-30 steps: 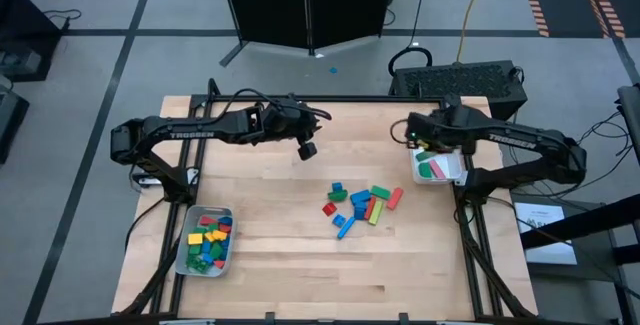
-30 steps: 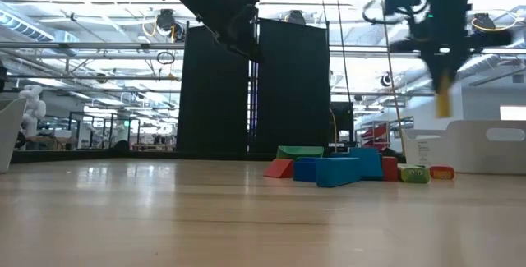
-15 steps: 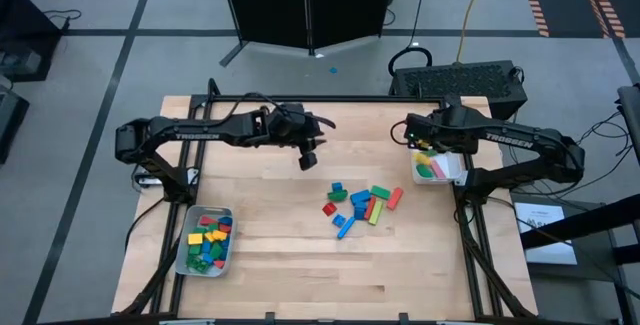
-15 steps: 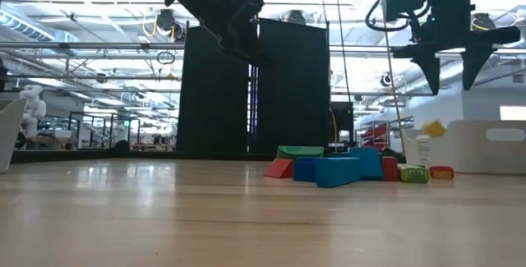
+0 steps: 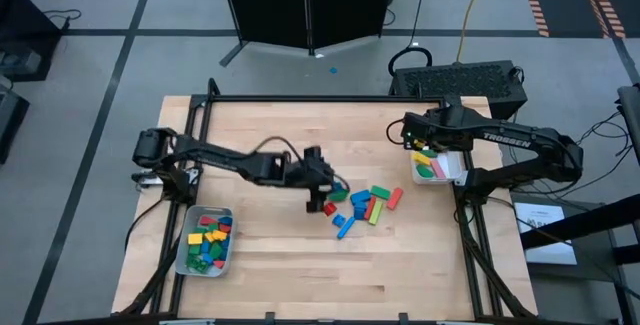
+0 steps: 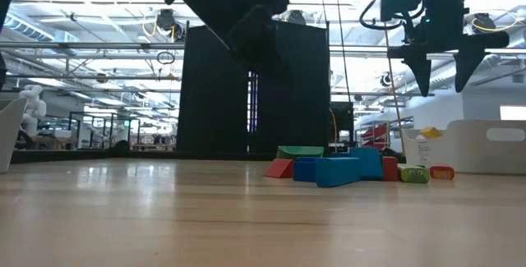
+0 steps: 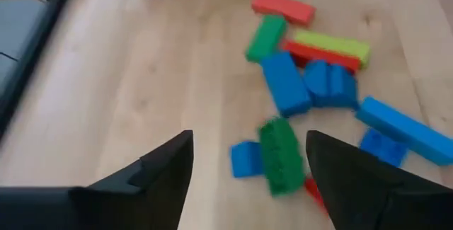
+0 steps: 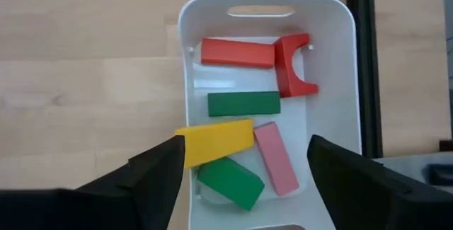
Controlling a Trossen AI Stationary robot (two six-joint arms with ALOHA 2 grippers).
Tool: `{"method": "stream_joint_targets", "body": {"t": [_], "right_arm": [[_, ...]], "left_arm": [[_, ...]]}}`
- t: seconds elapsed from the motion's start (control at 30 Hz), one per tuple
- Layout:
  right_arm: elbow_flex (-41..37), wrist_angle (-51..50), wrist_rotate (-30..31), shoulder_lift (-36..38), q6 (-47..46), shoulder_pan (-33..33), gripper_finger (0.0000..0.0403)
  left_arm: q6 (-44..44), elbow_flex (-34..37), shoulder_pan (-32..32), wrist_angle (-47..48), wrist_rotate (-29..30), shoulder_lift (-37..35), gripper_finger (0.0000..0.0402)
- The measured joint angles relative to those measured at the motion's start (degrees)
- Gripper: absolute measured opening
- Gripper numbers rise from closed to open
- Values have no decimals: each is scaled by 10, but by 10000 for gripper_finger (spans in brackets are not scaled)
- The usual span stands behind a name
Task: Sort blocks by size
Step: Put the green game piece into the white bin
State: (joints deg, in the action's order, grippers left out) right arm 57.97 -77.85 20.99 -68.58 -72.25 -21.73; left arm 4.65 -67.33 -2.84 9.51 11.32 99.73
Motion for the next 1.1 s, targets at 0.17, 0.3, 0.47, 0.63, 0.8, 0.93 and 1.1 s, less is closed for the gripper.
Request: {"method": "stream_joint_targets", "body": {"t": [0.17, 0.3, 0.47, 0.63, 0.8, 0.93, 1.1], "right_arm": [[0, 21, 0, -11, 45, 1, 288], [0, 33, 2, -20, 84, 1, 288], [0, 46, 19, -27, 118, 0, 288], [0, 48, 30, -27, 143, 0, 288], [0, 49, 32, -27, 149, 0, 288], [0, 49, 32, -27, 149, 0, 288], [0, 51, 31, -27, 151, 0, 288]], "left_arm": [[-83, -2, -32, -29, 23, 40, 278], [-103, -2, -42, -49, 57, 68, 278], [-116, -2, -50, -65, 57, 107, 278], [-118, -2, -53, -66, 67, 132, 278], [-117, -2, -53, -64, 103, 153, 273], [-100, -3, -48, -71, 99, 168, 237], [-86, -4, -48, -73, 97, 173, 159]]}}
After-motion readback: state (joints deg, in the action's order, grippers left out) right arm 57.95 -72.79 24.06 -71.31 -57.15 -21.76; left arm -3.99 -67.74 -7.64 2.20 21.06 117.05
